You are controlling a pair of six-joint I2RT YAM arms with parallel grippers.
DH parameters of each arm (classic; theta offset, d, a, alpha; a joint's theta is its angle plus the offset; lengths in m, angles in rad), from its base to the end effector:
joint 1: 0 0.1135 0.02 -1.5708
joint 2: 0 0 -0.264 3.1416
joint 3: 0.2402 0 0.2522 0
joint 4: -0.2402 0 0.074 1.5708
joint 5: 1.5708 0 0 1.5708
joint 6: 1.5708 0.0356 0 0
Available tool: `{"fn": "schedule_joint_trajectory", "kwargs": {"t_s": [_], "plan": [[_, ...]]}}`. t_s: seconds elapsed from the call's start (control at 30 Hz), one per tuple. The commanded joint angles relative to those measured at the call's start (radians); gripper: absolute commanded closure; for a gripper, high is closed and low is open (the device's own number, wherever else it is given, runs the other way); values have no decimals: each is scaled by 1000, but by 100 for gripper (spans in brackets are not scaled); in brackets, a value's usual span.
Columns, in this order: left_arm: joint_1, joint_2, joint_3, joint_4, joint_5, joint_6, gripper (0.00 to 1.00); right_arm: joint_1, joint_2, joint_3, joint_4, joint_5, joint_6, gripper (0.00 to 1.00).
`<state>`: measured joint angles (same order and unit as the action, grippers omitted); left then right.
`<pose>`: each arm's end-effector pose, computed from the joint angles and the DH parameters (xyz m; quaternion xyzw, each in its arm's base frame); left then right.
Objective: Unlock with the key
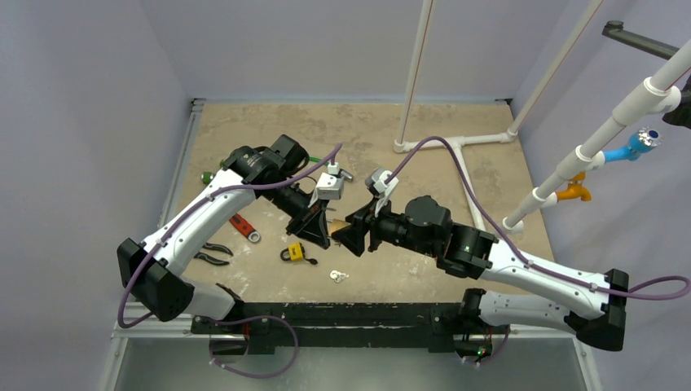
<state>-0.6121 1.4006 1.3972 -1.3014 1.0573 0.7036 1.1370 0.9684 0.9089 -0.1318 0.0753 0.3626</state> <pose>0.1823 -0.1659 0.3446 0.5762 0.6364 -0.4942 0.1372 0.0974 0.2039 0.3555 -0.2689 0.7228 0.4121 0.4852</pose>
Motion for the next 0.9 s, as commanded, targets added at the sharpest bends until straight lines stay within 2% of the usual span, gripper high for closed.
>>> {"fn": "schedule_joint_trajectory", "kwargs": {"t_s": [0.0,0.3,0.4,0.47,0.57,0.7,0.83,0.87], "plan": [[-5,-13,35,-7,6,33,100,-31,-16,-7,70,-156,31,45],[-5,-20,45,-1,-3,17,100,-44,-12,-25,45,-215,41,45],[-5,-19,45,2,-3,16,100,-46,-17,-34,41,-231,41,48],[-6,-17,47,3,-1,14,100,-46,-17,-40,47,-233,42,53],[-5,-16,51,6,4,8,100,-49,-11,-39,62,-239,42,69],[-5,-17,52,7,6,5,100,-54,-5,-36,67,-235,38,100],[-5,-16,44,28,0,-14,99,-58,-30,-49,86,-233,40,100],[-5,-12,43,34,-6,-24,90,-60,-39,-53,86,-230,42,100]]}}
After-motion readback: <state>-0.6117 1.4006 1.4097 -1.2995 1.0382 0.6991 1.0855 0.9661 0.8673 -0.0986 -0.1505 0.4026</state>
